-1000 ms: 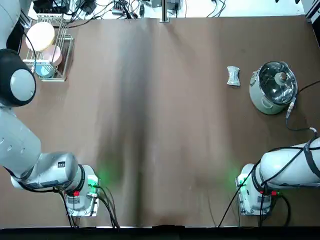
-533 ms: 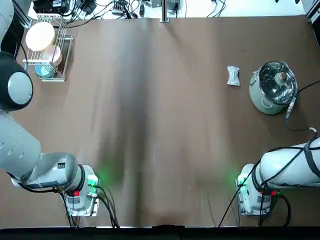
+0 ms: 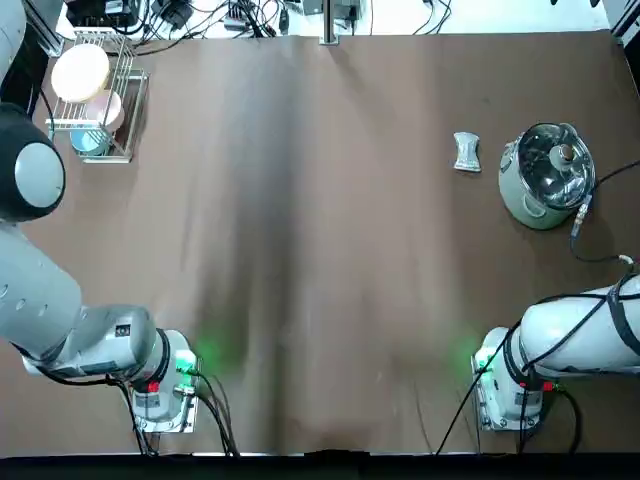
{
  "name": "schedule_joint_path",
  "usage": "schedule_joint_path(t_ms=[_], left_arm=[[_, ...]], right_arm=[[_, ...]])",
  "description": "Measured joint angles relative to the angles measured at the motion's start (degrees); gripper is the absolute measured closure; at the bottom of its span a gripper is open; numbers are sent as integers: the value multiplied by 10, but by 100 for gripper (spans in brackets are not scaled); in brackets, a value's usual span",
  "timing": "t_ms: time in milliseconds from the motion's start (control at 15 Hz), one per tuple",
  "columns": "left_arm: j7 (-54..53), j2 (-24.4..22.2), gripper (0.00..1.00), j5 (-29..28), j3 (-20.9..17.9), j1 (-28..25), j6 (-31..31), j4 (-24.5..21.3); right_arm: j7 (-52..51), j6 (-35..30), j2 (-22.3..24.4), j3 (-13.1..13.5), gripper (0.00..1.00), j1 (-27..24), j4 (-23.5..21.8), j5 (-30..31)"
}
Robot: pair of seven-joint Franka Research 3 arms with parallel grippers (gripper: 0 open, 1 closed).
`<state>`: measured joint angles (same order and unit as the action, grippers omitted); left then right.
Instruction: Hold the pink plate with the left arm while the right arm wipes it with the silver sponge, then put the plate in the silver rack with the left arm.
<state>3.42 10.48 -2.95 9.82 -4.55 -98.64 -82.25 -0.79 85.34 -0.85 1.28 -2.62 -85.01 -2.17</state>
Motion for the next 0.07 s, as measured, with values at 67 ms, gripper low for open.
schedule_joint_path(t_ms=[67], left_arm=[[0, 0, 0, 0, 0, 0, 0, 0]], right_arm=[[0, 0, 0, 0, 0, 0, 0, 0]])
